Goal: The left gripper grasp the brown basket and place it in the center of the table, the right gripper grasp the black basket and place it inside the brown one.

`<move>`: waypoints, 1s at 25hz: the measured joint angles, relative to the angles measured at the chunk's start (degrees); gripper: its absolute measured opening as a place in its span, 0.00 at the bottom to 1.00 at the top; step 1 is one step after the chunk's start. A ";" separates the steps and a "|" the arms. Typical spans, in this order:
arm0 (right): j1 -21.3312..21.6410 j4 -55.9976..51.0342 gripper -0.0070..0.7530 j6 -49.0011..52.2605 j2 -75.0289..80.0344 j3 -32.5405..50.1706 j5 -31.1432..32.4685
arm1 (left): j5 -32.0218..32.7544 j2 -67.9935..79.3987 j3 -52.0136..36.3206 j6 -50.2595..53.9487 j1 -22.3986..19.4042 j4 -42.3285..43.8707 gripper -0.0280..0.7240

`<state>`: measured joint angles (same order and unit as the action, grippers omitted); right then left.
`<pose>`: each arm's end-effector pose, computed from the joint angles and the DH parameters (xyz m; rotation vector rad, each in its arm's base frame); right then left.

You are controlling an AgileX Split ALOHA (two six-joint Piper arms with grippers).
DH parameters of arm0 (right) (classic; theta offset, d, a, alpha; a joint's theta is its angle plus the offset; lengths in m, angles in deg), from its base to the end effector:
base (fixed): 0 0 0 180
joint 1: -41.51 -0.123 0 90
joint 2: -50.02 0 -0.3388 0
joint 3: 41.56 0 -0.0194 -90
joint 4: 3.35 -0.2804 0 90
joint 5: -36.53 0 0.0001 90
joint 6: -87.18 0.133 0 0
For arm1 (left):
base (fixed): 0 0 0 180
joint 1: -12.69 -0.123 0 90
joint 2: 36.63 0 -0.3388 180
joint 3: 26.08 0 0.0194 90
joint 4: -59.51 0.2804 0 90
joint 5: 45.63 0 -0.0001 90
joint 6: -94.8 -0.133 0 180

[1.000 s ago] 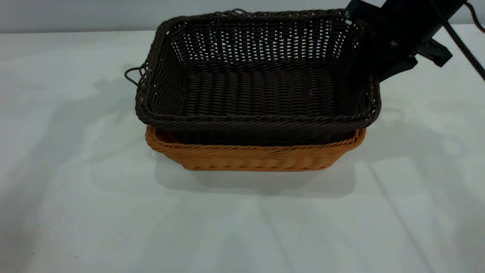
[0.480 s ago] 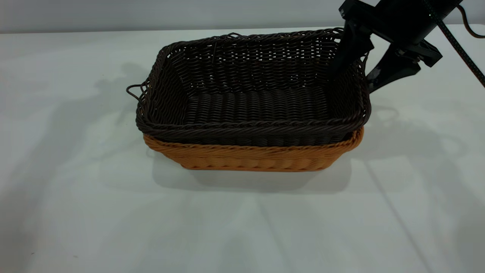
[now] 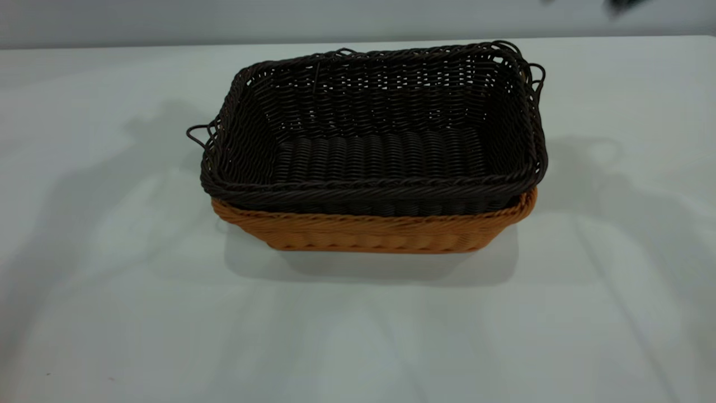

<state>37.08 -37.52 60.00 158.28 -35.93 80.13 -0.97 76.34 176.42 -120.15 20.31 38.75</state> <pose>0.4224 0.0844 0.2405 -0.2548 2.6080 0.5466 0.4977 -0.1000 0.3638 0.6684 2.2035 -0.1833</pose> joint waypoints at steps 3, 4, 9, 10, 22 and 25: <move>0.80 1.44 0.79 0.06 -9.46 0.00 1.61 | 1.84 -5.20 0.00 4.18 0.00 2.92 0.77; 0.88 1.50 0.79 0.06 -12.25 0.00 2.60 | 2.92 -7.07 0.00 6.48 0.00 4.51 0.77; 0.95 1.78 0.79 -0.36 -28.01 0.06 10.72 | 12.43 -15.64 0.00 19.36 -0.05 14.73 0.77; 0.95 1.78 0.79 -0.58 -31.18 0.27 12.40 | 14.70 -17.25 0.00 21.29 -0.05 16.24 0.77; 0.95 1.84 0.79 -0.30 -64.65 22.57 20.48 | 22.19 -32.48 -6.78 31.24 -0.05 19.42 0.77; 0.95 2.17 0.79 -0.07 -72.49 27.71 21.30 | 22.19 -39.47 -14.53 31.41 -0.05 19.44 0.77</move>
<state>38.03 -35.35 59.93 85.79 -8.21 101.43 21.22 36.87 161.90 -88.73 20.26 58.19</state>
